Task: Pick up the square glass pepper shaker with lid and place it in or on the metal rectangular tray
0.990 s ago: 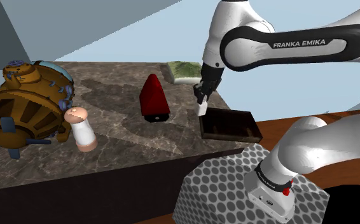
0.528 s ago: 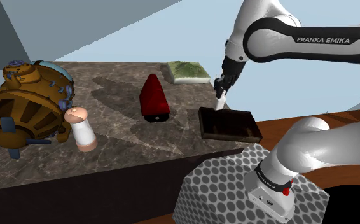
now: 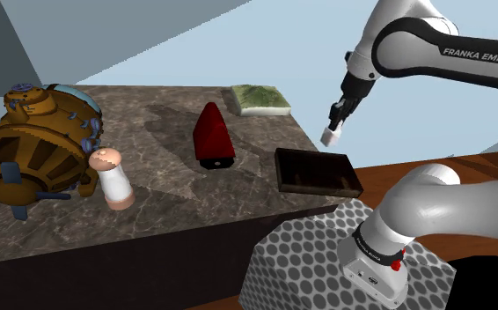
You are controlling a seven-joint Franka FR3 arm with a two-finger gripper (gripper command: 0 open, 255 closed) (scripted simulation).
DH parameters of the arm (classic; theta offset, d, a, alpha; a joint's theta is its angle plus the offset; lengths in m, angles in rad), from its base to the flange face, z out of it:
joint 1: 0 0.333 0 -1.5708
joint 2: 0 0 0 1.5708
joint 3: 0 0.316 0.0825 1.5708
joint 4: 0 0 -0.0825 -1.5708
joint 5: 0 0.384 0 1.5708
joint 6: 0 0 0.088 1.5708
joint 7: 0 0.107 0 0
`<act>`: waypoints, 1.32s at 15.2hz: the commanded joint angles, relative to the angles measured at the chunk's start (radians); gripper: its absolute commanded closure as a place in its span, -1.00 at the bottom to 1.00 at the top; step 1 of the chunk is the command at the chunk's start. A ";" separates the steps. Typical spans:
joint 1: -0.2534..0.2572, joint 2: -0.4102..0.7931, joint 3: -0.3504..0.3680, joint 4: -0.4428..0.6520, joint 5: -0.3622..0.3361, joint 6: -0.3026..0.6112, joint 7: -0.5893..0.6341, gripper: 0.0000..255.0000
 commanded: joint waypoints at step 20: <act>-0.018 0.009 -0.032 -0.260 -0.034 0.269 -0.001 1.00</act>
